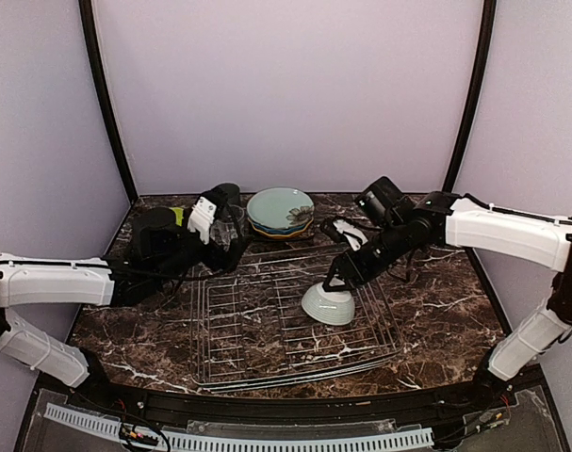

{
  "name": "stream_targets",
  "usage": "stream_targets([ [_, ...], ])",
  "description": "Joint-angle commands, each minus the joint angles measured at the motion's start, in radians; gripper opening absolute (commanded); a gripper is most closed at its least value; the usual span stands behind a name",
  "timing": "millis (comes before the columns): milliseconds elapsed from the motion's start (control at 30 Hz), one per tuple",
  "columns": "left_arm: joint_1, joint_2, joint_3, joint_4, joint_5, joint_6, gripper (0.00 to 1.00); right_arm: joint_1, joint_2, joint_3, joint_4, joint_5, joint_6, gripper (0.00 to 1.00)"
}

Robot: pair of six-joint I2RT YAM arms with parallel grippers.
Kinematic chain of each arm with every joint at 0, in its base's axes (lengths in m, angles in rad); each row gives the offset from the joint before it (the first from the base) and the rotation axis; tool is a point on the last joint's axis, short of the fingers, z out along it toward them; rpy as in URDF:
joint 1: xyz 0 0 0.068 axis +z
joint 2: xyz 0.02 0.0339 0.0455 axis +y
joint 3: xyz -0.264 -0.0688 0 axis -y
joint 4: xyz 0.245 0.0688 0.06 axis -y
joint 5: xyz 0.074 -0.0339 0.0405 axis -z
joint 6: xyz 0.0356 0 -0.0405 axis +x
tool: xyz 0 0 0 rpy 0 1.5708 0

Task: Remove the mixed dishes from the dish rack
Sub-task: Pass from the right arm to the left

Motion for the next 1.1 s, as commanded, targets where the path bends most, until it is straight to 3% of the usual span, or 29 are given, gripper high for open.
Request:
stream_targets([
  [0, -0.031, -0.073, -0.103, 0.234, 0.089, 0.256, 0.99, -0.044, -0.047, 0.001, 0.08, -0.094, -0.004, 0.34],
  [67, -0.05, -0.074, -0.12, 0.23, 0.153, 0.314, 0.99, -0.064, -0.055, 0.001, 0.089, -0.121, 0.004, 0.34],
  [300, -0.159, -0.029, -0.144, 0.216, 0.178, 0.505, 0.98, -0.095, -0.06, 0.022, 0.097, -0.183, 0.011, 0.32],
  [600, -0.206, 0.025, -0.081, 0.104, 0.187, 0.607, 0.92, -0.104, -0.039, 0.072, 0.107, -0.232, 0.034, 0.32],
  [1067, -0.288, 0.177, 0.034, 0.138, 0.134, 0.715, 0.81, -0.104, -0.009, 0.076, 0.189, -0.315, 0.099, 0.3],
])
